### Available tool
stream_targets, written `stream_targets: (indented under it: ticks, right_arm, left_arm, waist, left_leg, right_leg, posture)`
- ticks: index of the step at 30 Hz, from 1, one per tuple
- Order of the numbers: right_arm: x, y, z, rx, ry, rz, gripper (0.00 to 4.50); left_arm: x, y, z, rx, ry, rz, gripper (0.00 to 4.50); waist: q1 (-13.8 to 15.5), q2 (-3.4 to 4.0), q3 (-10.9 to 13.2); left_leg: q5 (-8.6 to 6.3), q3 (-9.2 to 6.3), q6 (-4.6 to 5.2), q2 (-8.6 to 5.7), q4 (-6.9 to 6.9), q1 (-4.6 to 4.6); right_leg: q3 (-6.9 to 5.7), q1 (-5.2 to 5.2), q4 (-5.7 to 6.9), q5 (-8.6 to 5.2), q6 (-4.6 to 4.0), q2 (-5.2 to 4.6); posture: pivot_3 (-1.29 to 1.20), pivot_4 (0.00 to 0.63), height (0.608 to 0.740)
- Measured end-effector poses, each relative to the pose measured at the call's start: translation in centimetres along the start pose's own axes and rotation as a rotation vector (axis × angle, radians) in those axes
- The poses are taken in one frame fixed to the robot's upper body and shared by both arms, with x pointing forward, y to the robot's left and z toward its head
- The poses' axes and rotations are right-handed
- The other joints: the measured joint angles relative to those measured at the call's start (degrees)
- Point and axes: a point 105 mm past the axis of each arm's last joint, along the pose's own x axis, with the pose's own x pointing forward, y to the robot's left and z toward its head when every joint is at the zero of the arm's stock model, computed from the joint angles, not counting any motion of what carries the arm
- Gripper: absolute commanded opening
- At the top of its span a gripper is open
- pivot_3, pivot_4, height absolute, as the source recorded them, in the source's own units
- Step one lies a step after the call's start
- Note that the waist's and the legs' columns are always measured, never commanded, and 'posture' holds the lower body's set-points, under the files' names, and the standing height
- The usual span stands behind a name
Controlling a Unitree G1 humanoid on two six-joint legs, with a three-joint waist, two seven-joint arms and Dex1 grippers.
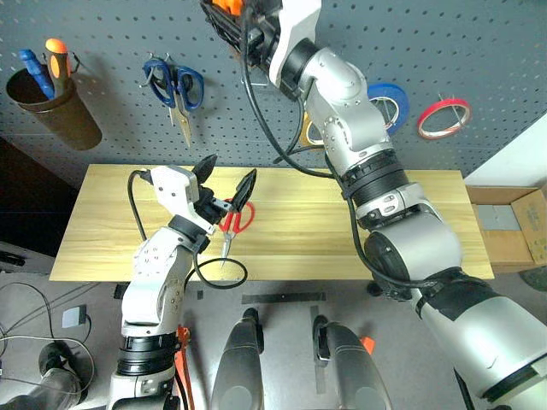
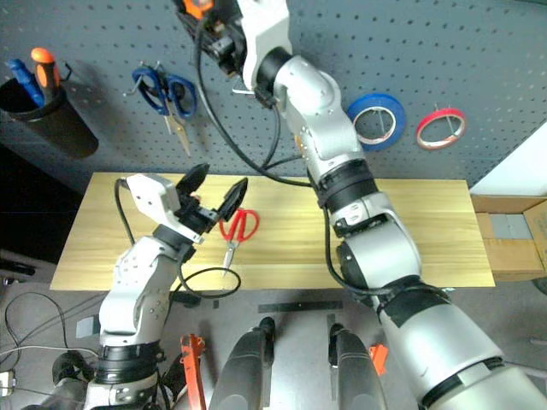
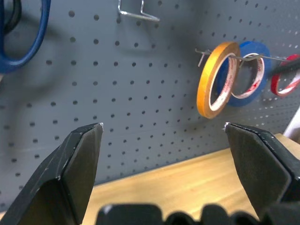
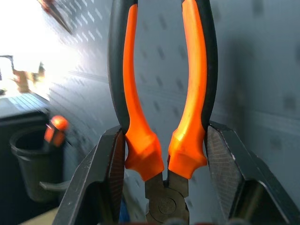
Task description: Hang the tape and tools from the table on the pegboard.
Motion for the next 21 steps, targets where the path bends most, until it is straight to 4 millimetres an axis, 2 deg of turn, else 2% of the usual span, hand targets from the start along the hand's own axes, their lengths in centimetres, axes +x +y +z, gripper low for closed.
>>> stream_targets:
  ticks: [3, 11, 21]
  right_arm:
    - [0.0, 0.2, -0.9, 0.02, 0.005, -0.011, 1.98]
    - [0.4, 0.0, -0.8, 0.012, -0.016, -0.056, 1.98]
    - [0.1, -0.9, -1.1, -0.017, -0.007, -0.094, 1.98]
  left_arm:
    - [-0.1, -0.1, -0.3, 0.006, 0.013, 0.009, 4.46]
    - [-1.0, -0.7, -0.7, 0.008, 0.031, 0.013, 4.46]
    - [-0.8, -0.9, -0.7, 0.006, 0.035, 0.004, 4.46]
  waist:
    - [0.01, -0.01, 0.56]
    - [0.05, 0.08, 1.36]
    - [0.31, 0.1, 1.52]
  left_leg:
    - [-0.01, 0.01, 0.0, 0.0, -0.08, -0.06]
    - [0.01, 0.01, -0.02, -0.01, -0.05, -0.05]
    - [0.22, -0.04, -0.05, -0.01, -0.01, -0.06]
  right_leg:
    - [-0.02, -0.1, 0.01, -0.01, -0.03, 0.0]
    - [-0.01, -0.34, 0.53, -0.1, -0.15, -0.05]
    - [-0.02, -0.37, 0.61, -0.16, -0.14, -0.03]
  posture:
    - [0.13, 0.457, 0.74]
    - [0.14, 0.466, 0.74]
    - [0.13, 0.465, 0.74]
